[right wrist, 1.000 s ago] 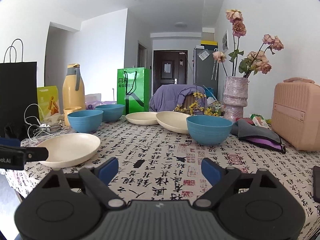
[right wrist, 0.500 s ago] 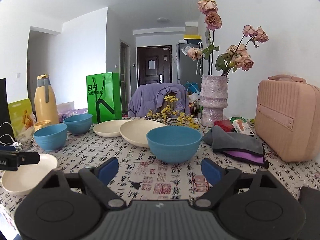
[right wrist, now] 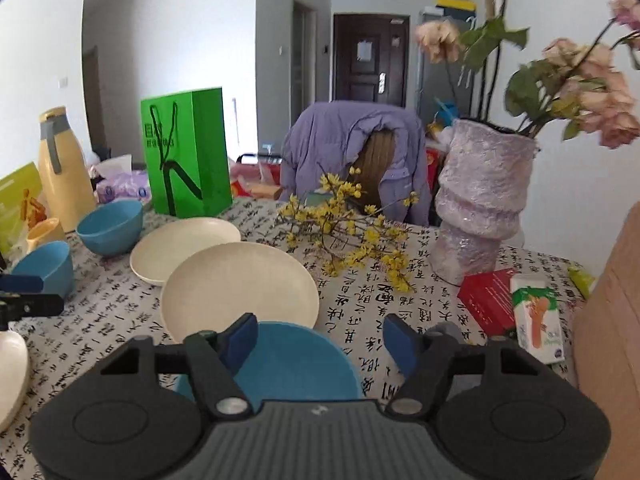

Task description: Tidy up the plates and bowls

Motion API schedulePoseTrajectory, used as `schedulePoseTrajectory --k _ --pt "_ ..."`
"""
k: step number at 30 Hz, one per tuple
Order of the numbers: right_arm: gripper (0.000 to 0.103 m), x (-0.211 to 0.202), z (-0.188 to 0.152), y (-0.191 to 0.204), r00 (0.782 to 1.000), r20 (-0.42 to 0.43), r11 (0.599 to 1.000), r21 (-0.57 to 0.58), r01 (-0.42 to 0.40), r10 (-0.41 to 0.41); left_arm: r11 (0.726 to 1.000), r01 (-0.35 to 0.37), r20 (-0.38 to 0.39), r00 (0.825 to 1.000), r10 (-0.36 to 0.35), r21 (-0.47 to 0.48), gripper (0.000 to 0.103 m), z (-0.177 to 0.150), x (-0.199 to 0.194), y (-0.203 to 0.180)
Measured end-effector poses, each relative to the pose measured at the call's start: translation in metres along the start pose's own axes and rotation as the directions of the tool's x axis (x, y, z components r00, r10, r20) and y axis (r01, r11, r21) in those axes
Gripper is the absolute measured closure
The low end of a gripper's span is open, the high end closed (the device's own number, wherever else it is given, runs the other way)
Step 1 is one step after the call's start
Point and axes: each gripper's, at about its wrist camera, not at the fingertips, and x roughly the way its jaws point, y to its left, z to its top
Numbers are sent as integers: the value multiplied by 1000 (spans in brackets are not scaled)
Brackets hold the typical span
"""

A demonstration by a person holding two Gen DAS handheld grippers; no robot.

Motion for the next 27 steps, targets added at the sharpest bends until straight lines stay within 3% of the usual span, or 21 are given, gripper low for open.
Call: schedulePoseTrajectory --k 4,9,12,16,19,27 --pt "63 91 35 -32 974 -209 996 41 -78 85 998 28 -87 996 -32 -49 34 24 60 -3" --pt "70 177 52 -42 920 -348 984 80 -162 180 994 -22 -199 980 1 -105 51 30 120 2" --pt "71 207 48 -36 906 -379 982 83 -172 191 987 -33 -237 972 -4 -154 58 29 141 11" --pt "83 226 41 -32 887 -407 976 94 -195 217 984 -16 -274 961 -34 -178 86 29 155 15" --pt "96 230 40 -34 883 -395 966 143 -214 254 972 -19 -293 955 -52 -236 88 30 160 18" --pt "96 219 56 -18 908 -356 975 114 -192 220 966 -38 -242 970 -27 -258 92 45 131 20"
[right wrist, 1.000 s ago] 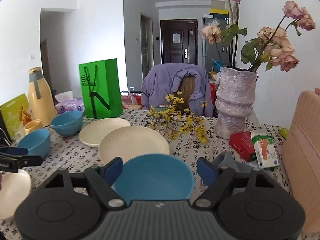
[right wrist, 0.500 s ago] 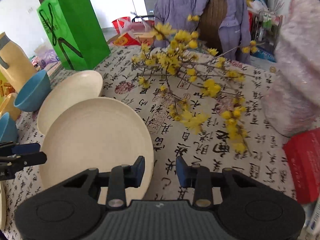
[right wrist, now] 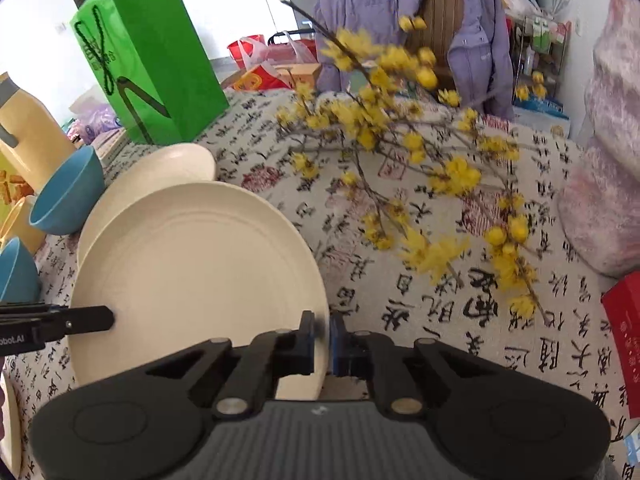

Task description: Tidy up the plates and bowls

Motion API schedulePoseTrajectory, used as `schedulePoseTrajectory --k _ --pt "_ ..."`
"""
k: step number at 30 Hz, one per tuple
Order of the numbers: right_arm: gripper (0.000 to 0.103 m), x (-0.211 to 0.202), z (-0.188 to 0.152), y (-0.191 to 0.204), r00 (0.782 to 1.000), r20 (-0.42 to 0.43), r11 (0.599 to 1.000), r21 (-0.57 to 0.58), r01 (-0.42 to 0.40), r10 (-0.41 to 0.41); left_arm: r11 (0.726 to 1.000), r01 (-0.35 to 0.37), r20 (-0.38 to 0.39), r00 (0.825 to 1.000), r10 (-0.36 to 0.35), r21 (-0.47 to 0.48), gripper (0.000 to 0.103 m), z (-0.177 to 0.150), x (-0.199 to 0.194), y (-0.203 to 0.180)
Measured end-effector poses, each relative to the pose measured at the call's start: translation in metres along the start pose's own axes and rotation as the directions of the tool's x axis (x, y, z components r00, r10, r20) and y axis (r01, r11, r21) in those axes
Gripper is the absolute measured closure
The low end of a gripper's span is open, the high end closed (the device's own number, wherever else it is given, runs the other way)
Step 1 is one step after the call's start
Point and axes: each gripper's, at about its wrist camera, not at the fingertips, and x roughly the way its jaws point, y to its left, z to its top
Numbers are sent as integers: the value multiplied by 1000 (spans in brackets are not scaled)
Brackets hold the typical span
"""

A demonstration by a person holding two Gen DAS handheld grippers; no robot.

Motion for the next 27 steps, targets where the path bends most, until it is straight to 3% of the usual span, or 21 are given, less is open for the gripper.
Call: schedulePoseTrajectory --k 6,13,19,27 --pt "96 -20 16 36 996 89 999 -33 -9 12 999 -26 63 998 28 -30 92 8 -43 15" --pt "96 -64 10 85 986 164 998 -57 -25 34 1000 -29 149 988 28 4 92 -8 -115 24" --pt "96 -120 -48 121 967 248 998 -6 -58 58 999 24 169 985 -29 33 92 -58 -172 40" --pt "96 -181 -175 156 949 301 992 52 -111 91 990 133 126 982 -139 47 92 -158 -215 65"
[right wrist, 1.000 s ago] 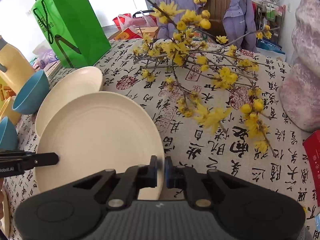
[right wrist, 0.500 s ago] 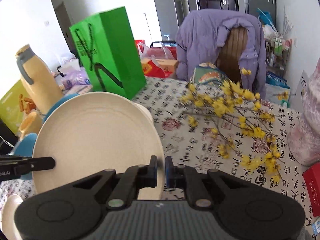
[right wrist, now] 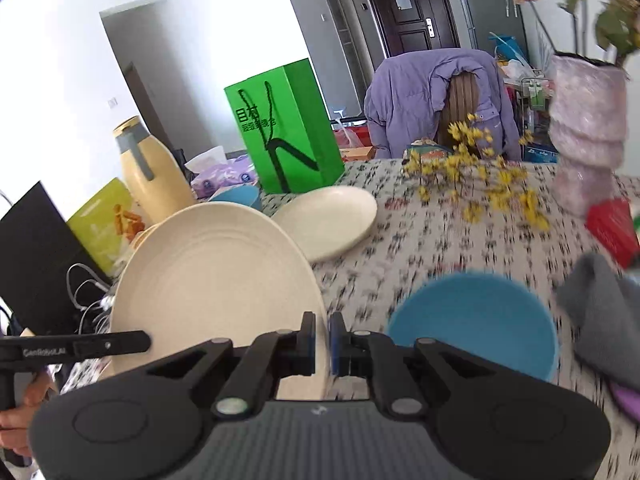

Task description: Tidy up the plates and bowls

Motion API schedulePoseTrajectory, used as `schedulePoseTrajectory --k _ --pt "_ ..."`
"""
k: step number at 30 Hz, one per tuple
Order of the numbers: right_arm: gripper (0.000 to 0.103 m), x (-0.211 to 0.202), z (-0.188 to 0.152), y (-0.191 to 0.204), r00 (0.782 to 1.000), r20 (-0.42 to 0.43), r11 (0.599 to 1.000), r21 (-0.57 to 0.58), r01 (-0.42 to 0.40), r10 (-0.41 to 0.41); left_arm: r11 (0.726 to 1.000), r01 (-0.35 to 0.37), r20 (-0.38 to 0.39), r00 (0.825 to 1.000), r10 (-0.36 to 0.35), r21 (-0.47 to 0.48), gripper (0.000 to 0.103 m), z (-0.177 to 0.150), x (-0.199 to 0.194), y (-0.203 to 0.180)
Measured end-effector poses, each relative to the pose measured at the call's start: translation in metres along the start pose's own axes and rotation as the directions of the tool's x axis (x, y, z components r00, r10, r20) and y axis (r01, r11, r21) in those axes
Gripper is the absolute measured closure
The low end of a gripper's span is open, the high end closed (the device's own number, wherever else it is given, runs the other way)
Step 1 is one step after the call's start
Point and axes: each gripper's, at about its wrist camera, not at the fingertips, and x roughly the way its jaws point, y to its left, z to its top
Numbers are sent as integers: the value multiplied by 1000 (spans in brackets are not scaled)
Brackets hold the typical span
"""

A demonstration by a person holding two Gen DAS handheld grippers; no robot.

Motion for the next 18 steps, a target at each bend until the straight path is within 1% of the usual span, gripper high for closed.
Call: schedulePoseTrajectory --k 4,6,8,11,14,18 --pt "96 -32 -68 7 1000 -4 997 73 20 -20 998 55 -44 998 -55 16 92 -60 -15 5" --pt "96 -45 -102 9 999 -7 994 101 46 -46 998 69 -74 995 -69 1 92 -82 -17 9" --pt "96 -53 -135 7 999 -13 988 148 53 -52 997 74 -100 992 -74 -2 92 -102 -17 15" --pt "96 -58 -177 6 998 -30 974 221 57 -51 998 61 -129 990 -59 10 92 -119 -17 19" --pt "96 -62 -206 14 996 -48 971 222 82 -74 999 48 -133 990 -44 20 92 -126 -20 22" --pt "96 -65 -222 18 996 -41 964 252 91 -84 998 55 -137 989 -52 21 92 -128 -19 22"
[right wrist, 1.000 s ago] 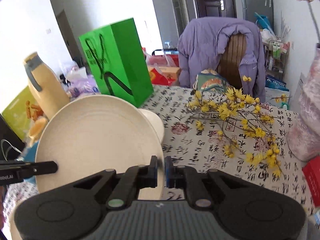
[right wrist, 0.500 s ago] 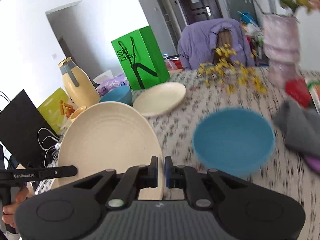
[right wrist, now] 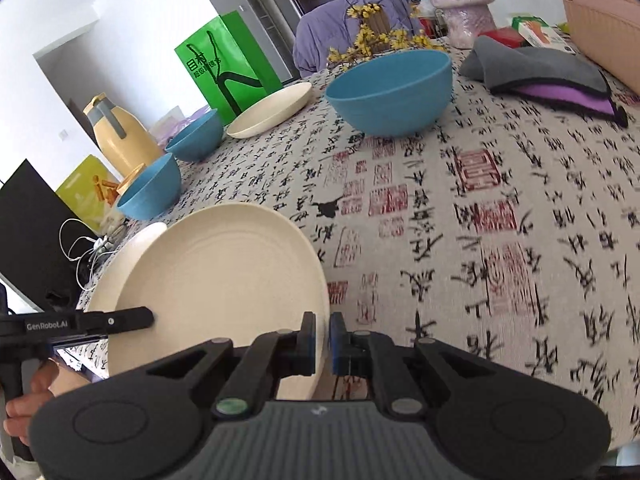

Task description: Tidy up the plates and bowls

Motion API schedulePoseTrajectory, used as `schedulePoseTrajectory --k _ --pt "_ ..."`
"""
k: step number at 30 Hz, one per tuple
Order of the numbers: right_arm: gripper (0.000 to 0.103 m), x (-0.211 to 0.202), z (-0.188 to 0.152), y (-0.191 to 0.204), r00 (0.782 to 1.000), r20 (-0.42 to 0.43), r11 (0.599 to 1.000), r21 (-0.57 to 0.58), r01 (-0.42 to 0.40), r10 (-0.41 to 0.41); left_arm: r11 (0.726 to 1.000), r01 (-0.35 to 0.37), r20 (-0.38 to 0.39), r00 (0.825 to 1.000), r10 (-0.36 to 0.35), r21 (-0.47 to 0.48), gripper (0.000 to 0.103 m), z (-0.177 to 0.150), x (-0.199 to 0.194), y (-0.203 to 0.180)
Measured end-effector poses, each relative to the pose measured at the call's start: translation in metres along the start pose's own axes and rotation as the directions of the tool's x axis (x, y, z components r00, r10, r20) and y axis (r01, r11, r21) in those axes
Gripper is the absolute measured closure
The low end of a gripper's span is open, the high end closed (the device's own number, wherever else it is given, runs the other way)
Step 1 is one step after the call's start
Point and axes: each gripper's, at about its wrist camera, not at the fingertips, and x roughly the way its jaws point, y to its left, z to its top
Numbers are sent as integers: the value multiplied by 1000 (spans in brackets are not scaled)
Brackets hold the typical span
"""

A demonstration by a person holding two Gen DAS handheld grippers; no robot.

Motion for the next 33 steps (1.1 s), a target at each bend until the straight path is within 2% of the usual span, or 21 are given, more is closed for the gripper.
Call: schedulePoseTrajectory --k 8,14,19,28,33 --pt "96 -1 -7 -5 1000 14 998 65 -6 5 1000 -3 -14 1000 4 14 92 0 2 2" --pt "96 6 4 9 999 23 998 63 -30 29 999 -5 44 999 3 36 92 11 -17 15" --pt "96 29 16 39 997 18 997 35 -72 72 999 -48 87 995 48 -1 92 30 -38 45" --pt "96 92 43 112 984 -13 984 -33 -175 175 989 -91 96 990 102 -115 92 73 -65 126" --pt "96 125 48 147 985 -38 983 -64 -170 167 984 -114 89 988 127 -140 92 83 -65 159"
